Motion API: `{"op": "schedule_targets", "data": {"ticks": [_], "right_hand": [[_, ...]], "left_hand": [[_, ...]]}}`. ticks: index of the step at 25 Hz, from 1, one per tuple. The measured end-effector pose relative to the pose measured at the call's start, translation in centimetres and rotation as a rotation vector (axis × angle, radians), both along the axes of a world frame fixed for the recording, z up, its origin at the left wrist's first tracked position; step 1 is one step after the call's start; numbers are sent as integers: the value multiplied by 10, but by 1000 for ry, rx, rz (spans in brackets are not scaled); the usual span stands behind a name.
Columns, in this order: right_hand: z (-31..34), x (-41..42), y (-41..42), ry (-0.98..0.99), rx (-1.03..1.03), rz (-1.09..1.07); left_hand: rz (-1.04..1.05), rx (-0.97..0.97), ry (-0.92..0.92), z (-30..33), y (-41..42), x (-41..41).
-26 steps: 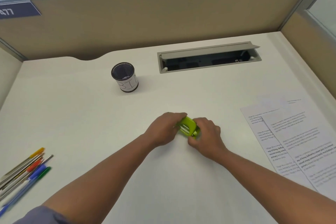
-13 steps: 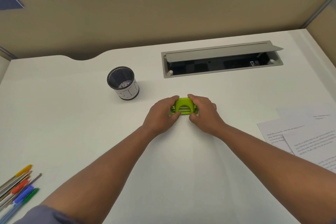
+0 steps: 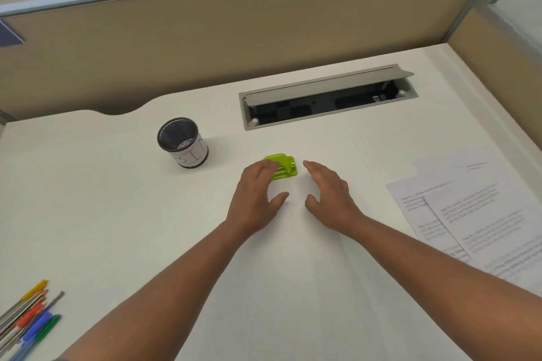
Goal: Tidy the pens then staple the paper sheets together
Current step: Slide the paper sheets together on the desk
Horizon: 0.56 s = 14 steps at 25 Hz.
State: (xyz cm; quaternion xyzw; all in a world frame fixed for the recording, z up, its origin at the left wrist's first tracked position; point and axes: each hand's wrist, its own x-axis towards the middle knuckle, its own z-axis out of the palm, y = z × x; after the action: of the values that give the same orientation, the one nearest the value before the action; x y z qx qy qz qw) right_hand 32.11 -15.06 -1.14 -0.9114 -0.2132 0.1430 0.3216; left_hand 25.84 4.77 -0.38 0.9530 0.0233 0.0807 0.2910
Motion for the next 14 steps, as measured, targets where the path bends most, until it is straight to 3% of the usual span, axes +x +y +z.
{"op": "schedule_targets", "data": {"ticks": [8,14], "right_hand": [[0,-71,-138,-25,-108,-261],[0,-64,-276,7,-345,-528]], "left_hand": [[-312,70,112,6,-122,-42],[-558,207,299,-5,-221,-42]]}}
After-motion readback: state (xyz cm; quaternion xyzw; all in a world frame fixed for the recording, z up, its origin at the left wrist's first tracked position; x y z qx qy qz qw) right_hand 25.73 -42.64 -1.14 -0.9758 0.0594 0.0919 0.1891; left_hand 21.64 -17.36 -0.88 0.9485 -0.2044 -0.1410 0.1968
